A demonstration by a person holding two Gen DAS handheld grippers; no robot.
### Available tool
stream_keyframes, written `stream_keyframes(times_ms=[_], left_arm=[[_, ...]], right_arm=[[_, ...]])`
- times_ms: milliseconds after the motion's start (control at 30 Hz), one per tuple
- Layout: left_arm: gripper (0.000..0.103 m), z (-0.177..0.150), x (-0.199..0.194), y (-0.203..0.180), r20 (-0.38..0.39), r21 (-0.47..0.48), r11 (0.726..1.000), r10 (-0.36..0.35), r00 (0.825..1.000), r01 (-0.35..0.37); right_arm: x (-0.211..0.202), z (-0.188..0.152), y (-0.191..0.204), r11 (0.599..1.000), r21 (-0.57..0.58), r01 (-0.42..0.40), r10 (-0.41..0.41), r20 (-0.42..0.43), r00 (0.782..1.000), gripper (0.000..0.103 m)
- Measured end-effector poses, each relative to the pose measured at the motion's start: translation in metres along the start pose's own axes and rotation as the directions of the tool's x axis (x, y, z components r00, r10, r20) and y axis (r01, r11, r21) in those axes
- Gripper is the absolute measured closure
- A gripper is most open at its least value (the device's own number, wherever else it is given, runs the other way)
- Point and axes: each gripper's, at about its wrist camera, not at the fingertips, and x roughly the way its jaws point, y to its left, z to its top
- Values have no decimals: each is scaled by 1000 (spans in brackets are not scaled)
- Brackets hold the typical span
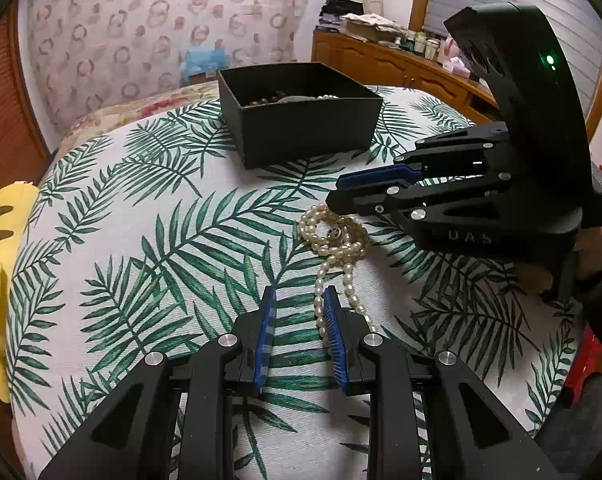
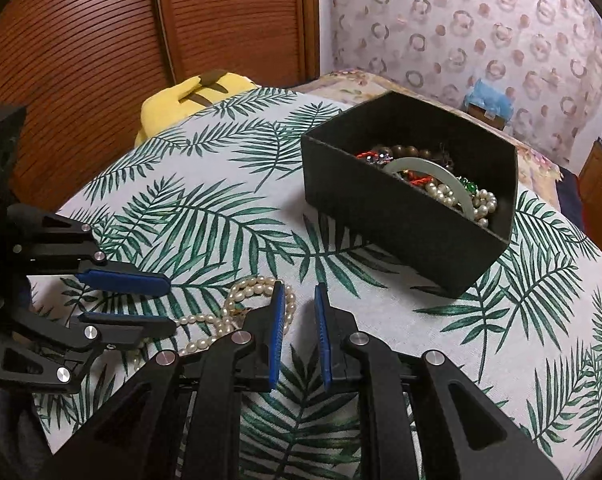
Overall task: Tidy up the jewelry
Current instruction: 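Grasp the pearl necklace with the left tool while the right tool grasps its strand, then lower the pearl necklace into the black box with both tools and open them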
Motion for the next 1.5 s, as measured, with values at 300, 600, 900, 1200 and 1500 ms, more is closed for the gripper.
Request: stream_keyframes(times_ms=[300,600,900,1200,1500], left_arm=[[80,-1,-1,-1,5,-1,1000,-14,1000,14],[99,0,2,-8,7,30,999,-28,1000,28],[99,14,-13,-5,84,5,999,-39,996,38],[100,63,-45,-4,221,22,999,-33,975,29],[99,118,-61,0,308,45,999,-24,951,11]], right_arm=[[5,4,6,998,-59,25,-28,-49,998,87],[0,1,6,998,-62,25,-26,-18,1000,98],[-42,6,-3,999,-17,51,-49,106,993,98],[-84,29,-14,996,-6,92,-88,224,971,98],[-113,62,-29,988,-16,152,-141,289,947,98]])
